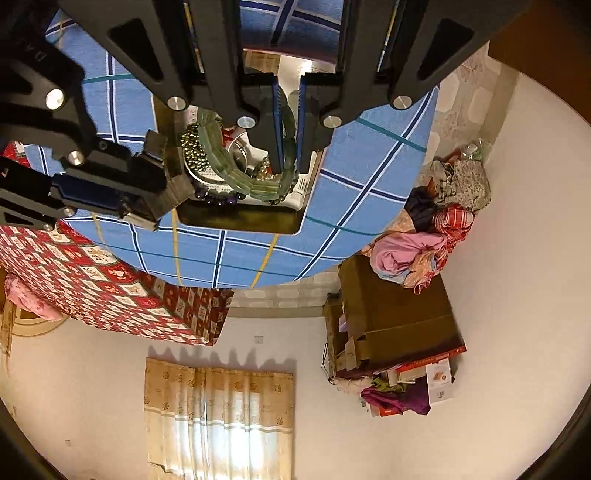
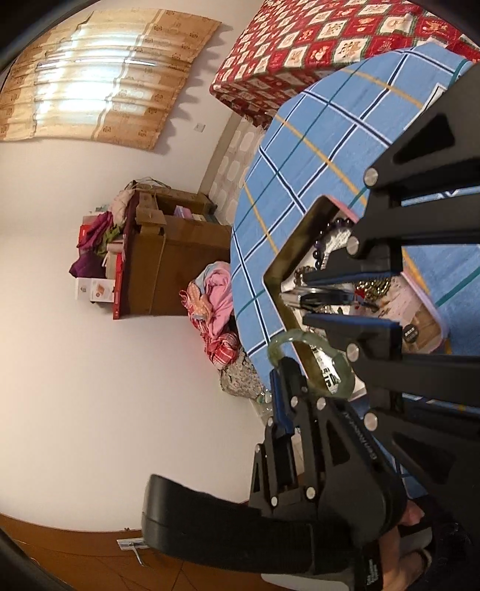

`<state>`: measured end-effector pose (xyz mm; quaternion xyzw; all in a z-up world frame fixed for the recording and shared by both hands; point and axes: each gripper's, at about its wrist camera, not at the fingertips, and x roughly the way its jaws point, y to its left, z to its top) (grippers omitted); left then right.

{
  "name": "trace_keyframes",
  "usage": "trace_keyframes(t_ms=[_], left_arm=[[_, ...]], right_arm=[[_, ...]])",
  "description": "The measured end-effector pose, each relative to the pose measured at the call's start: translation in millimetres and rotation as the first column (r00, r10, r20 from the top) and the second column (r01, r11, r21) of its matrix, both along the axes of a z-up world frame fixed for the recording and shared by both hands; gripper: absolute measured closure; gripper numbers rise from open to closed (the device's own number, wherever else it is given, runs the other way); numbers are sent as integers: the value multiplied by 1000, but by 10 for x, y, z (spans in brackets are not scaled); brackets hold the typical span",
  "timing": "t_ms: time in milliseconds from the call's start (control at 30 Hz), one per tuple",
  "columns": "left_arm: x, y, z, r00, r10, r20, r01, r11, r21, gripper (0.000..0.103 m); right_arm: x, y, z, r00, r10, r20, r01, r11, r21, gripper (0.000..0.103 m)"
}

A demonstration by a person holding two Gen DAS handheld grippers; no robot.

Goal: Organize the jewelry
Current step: 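Carry the green bangle and silver watch into the pink tin and release both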

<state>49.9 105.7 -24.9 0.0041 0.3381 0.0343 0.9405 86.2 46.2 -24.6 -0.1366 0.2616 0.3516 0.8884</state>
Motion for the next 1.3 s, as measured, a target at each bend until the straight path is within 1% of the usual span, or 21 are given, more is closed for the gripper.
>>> trace_keyframes(t_ms=[433, 700, 1033, 1300], left_arm=[[145, 56, -303, 997, 11, -74, -12, 1000, -17, 97], [203, 63, -434, 994, 12, -107, -15, 1000, -26, 97], [231, 69, -538, 991, 15, -129, -19, 999, -27, 97], [238, 92, -563, 990, 23, -136, -27, 999, -27, 97]], right_arm=[[121, 108, -334, 997, -17, -70, 14, 999, -40, 86], [146, 146, -463, 995, -27, -91, 20, 997, -75, 86], [140, 144, -505, 995, -31, -95, 23, 996, -82, 86], [153, 141, -531, 995, -38, -89, 30, 996, -89, 86]])
